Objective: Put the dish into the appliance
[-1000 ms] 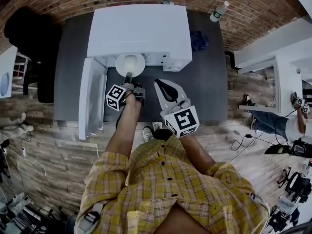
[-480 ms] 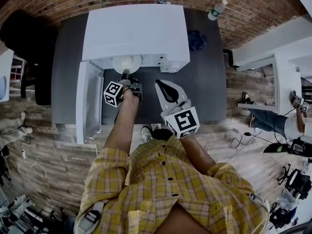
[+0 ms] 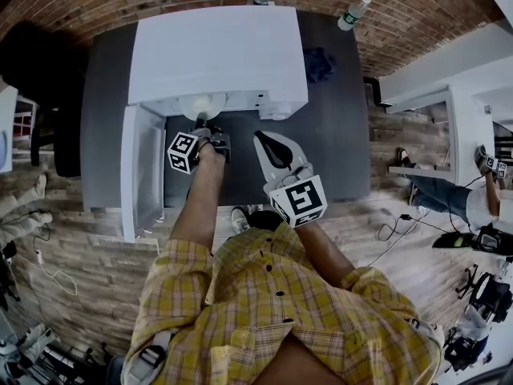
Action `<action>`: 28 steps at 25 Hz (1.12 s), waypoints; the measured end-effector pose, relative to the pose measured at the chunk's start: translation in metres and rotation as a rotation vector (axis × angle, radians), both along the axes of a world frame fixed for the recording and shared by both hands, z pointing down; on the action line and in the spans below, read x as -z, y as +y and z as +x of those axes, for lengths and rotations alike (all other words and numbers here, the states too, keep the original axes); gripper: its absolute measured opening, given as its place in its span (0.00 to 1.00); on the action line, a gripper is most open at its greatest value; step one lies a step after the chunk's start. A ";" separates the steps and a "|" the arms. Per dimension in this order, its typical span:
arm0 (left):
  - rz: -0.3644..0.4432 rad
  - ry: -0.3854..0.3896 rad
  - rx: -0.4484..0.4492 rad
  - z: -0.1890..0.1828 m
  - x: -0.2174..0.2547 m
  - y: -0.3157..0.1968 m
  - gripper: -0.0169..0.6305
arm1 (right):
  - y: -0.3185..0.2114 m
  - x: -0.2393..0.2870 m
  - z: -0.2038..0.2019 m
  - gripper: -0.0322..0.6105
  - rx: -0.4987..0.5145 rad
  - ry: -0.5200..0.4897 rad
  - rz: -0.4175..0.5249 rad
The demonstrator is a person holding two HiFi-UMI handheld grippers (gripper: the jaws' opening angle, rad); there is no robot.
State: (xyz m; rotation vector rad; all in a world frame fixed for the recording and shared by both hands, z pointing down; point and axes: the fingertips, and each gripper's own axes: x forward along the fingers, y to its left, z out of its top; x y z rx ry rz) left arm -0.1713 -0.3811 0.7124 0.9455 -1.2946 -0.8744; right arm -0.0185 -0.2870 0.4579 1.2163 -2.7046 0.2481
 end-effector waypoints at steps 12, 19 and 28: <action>-0.069 0.005 -0.001 0.001 -0.015 -0.004 0.23 | -0.005 -0.002 0.005 0.04 -0.004 0.001 -0.005; -0.049 0.037 -0.001 0.000 -0.012 0.000 0.28 | 0.000 0.000 0.005 0.04 0.002 -0.001 -0.003; -0.018 0.042 -0.036 0.001 0.012 0.021 0.28 | 0.009 0.007 0.004 0.04 0.000 -0.013 0.010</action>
